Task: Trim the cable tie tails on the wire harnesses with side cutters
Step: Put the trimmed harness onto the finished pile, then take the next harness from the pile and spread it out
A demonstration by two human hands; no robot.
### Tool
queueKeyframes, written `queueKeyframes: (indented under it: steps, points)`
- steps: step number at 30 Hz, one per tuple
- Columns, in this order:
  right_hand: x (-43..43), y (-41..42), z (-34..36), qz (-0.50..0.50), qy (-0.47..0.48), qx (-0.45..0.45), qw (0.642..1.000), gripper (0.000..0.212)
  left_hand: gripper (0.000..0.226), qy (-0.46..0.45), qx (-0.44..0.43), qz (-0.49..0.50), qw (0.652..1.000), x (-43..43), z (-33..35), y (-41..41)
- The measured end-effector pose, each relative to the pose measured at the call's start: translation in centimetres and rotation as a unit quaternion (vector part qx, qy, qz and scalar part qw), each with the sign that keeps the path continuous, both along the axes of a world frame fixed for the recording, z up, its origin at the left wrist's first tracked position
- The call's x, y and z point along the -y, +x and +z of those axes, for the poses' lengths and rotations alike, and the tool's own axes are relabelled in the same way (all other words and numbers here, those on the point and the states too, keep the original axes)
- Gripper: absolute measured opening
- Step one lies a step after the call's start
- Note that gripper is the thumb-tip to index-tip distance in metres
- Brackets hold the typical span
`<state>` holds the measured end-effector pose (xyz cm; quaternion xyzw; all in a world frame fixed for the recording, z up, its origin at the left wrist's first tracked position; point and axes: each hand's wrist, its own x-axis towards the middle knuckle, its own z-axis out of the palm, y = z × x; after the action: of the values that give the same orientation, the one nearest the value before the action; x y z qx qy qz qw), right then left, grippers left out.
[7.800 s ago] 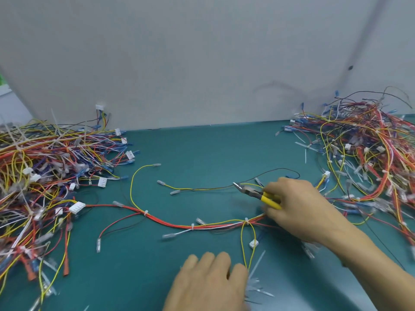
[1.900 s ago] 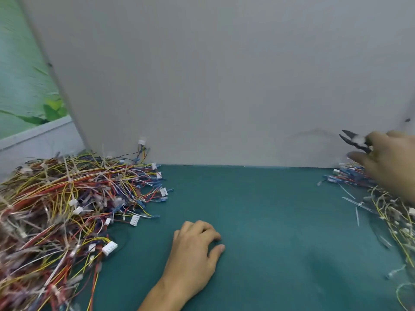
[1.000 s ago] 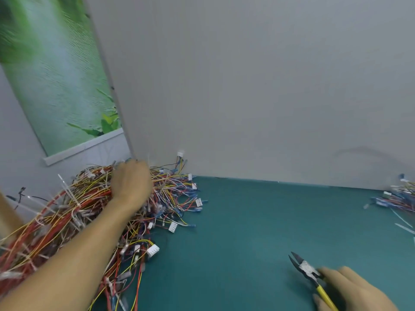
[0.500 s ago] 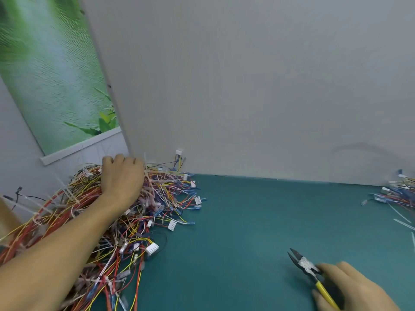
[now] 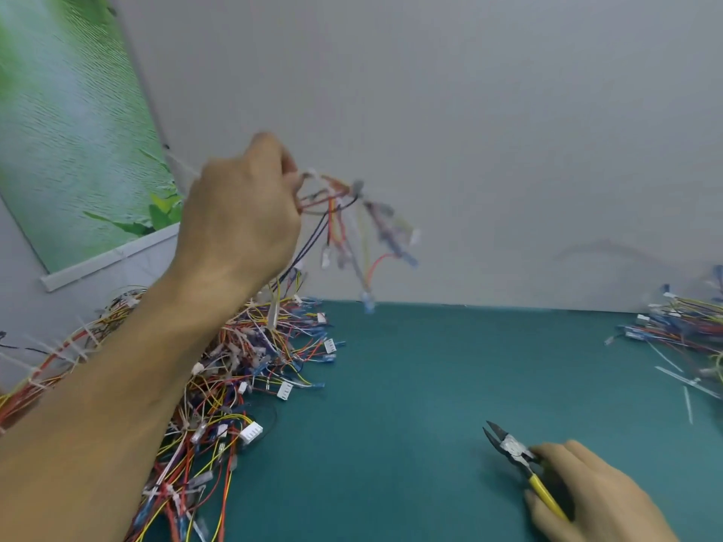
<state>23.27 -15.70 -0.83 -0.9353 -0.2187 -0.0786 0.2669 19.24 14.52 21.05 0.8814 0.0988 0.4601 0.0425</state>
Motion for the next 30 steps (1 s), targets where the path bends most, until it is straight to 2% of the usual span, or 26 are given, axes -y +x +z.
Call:
queueKeyframes:
  steps: [3, 5, 7, 8, 9, 11, 12, 13, 14, 16, 18, 19, 21, 24, 26, 28, 30]
  points:
    - [0.1, 0.1, 1.0, 0.001, -0.001, -0.065, 0.998, 0.025, 0.018, -0.017, 0.121, -0.077, 0.989, 3.8, 2.0, -1.2]
    - [0.4, 0.7, 1.8, -0.029, 0.02, -0.118, 0.992, 0.019, 0.018, -0.015, 0.161, -0.111, 0.981, 6.4, 1.9, -0.7]
    - [1.2, 1.8, 2.3, -0.094, 0.086, -0.157, 0.979, 0.012, 0.014, -0.035, 0.128, -0.151, 0.98, 9.3, -0.3, 0.8]
    - [1.7, 2.5, 2.4, -0.127, 0.156, -0.169, 0.965, 0.007, 0.01, -0.049, 0.087, -0.162, 0.982, 10.7, -2.1, 1.9]
    - [2.5, 3.2, 2.4, -0.168, 0.251, -0.188, 0.935, 0.005, 0.008, -0.058, 0.034, -0.164, 0.984, 12.0, -4.2, 3.1]
    - [4.0, 4.2, 2.7, -0.223, 0.451, -0.262, 0.823, 0.018, 0.009, -0.071, -0.101, -0.152, 0.981, 13.9, -9.3, 5.3]
    - [4.5, 4.8, 2.7, -0.253, 0.512, -0.282, 0.771, 0.022, 0.01, -0.079, -0.175, -0.153, 0.97, 14.6, -11.8, 6.0]
    - [5.0, 5.3, 2.6, -0.28, 0.533, -0.285, 0.746, 0.025, 0.01, -0.088, -0.239, -0.157, 0.954, 15.2, -14.2, 6.6]
    - [5.3, 5.5, 2.5, -0.303, 0.513, -0.263, 0.759, 0.027, 0.009, -0.1, -0.289, -0.161, 0.938, 15.6, -16.4, 6.9]
    - [5.7, 5.0, 2.7, -0.333, 0.407, -0.13, 0.841, 0.025, 0.009, -0.107, -0.346, -0.158, 0.918, 16.3, -19.8, 6.8]
    - [5.3, 3.7, 3.7, -0.298, 0.285, 0.015, 0.911, 0.024, 0.014, -0.082, -0.36, -0.153, 0.916, 16.7, -21.5, 6.4]
    - [4.9, 3.2, 4.3, -0.262, 0.244, 0.046, 0.933, 0.023, 0.016, -0.061, -0.361, -0.153, 0.918, 16.8, -21.7, 6.1]
    - [3.8, 2.6, 4.9, -0.185, 0.188, 0.04, 0.964, 0.018, 0.021, -0.012, -0.366, -0.164, 0.916, 17.2, -21.3, 5.5]
    - [2.3, 3.3, 4.4, -0.098, 0.096, -0.005, 0.991, 0.017, 0.023, 0.067, -0.321, -0.21, 0.921, 17.3, -19.7, 3.2]
    - [1.8, 4.1, 4.1, -0.099, 0.042, -0.023, 0.994, 0.014, 0.027, 0.1, -0.267, -0.25, 0.925, 16.6, -18.4, 1.2]
    - [1.8, 4.8, 3.7, -0.137, 0.004, -0.04, 0.99, 0.01, 0.028, 0.07, -0.207, -0.281, 0.934, 14.9, -17.9, -0.2]
    - [1.9, 5.5, 3.0, -0.171, -0.021, -0.043, 0.984, 0.012, 0.027, 0.005, -0.211, -0.243, 0.947, 12.4, -17.5, -1.4]
